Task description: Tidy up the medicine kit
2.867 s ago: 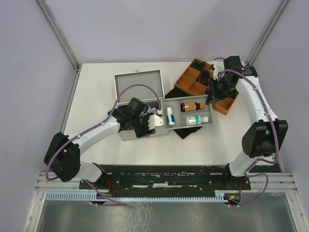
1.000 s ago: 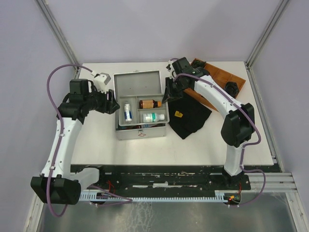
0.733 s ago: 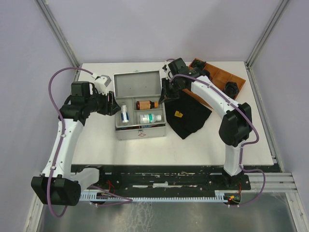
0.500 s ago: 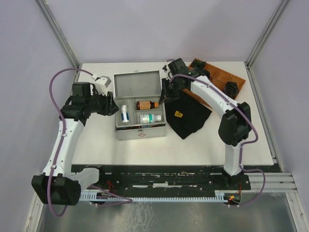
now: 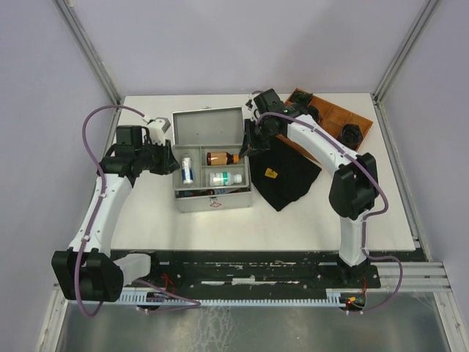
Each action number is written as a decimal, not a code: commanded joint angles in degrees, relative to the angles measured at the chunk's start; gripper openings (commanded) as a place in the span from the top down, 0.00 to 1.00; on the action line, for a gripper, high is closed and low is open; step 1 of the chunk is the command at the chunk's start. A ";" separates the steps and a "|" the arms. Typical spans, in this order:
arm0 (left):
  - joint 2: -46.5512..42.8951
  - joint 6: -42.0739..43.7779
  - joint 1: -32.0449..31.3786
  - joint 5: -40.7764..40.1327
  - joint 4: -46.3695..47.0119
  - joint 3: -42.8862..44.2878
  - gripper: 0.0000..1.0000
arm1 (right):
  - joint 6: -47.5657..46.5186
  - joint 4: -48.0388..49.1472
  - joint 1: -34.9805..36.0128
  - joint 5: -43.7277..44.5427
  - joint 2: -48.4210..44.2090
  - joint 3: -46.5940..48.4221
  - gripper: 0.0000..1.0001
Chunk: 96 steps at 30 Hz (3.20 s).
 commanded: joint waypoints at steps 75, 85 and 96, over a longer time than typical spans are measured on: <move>2.52 -0.66 0.20 -3.84 0.53 -2.70 0.37 | -11.35 -3.58 3.21 3.37 1.65 4.31 0.78; 0.13 0.71 0.24 -6.68 1.27 -2.21 0.29 | -12.75 -3.72 3.19 4.85 1.36 3.87 0.67; -0.64 1.83 0.15 -7.93 3.65 -1.68 0.26 | -15.18 -3.92 3.19 7.86 -0.82 4.92 0.60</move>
